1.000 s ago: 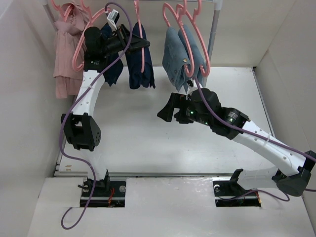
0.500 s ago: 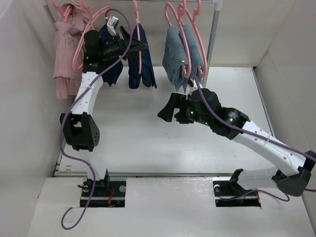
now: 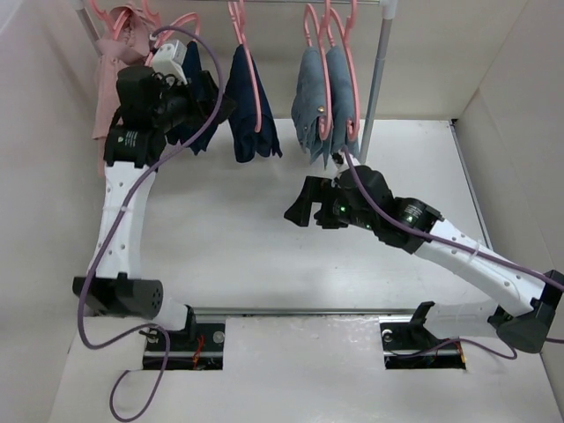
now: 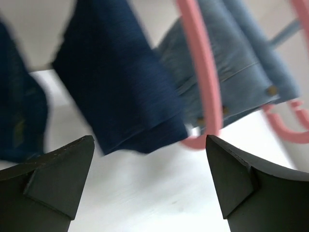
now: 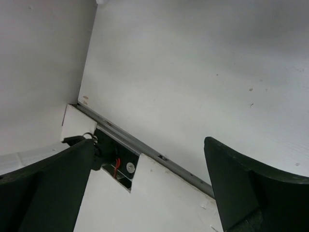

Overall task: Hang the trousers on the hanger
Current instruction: Reset both arms

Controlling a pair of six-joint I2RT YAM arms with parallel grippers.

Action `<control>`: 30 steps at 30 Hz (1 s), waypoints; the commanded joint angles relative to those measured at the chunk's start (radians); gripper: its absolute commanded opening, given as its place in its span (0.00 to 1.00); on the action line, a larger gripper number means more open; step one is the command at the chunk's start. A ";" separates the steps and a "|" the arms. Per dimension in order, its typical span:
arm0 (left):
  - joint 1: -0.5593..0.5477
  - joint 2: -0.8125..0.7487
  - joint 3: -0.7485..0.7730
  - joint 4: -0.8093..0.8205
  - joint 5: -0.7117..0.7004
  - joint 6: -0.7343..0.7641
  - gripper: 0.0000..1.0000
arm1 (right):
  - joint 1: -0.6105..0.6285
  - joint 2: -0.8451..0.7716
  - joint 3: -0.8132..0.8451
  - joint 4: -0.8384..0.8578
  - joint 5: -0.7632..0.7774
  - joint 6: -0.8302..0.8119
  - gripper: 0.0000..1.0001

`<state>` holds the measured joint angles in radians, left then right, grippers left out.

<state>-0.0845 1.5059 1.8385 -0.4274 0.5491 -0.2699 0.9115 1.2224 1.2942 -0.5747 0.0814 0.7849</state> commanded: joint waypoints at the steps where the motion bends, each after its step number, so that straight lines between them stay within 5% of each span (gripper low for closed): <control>1: -0.006 -0.104 -0.068 -0.135 -0.257 0.198 1.00 | 0.007 -0.026 -0.033 0.027 -0.029 -0.030 1.00; 7: -0.006 -0.472 -0.551 -0.035 -0.419 0.401 1.00 | 0.007 -0.147 -0.249 0.076 0.084 -0.032 1.00; 14: 0.003 -1.012 -1.194 0.209 -0.618 0.472 1.00 | 0.007 -0.392 -0.544 0.122 0.472 0.019 1.00; 22: 0.023 -1.200 -1.412 0.433 -0.882 0.308 1.00 | 0.007 -0.685 -0.671 0.076 0.921 0.117 1.00; 30: 0.023 -1.126 -1.496 0.526 -0.896 0.261 1.00 | 0.007 -0.793 -0.691 0.026 0.991 0.132 1.00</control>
<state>-0.0635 0.3557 0.3458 -0.0124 -0.3187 0.0280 0.9115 0.4320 0.6079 -0.5316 0.9966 0.8955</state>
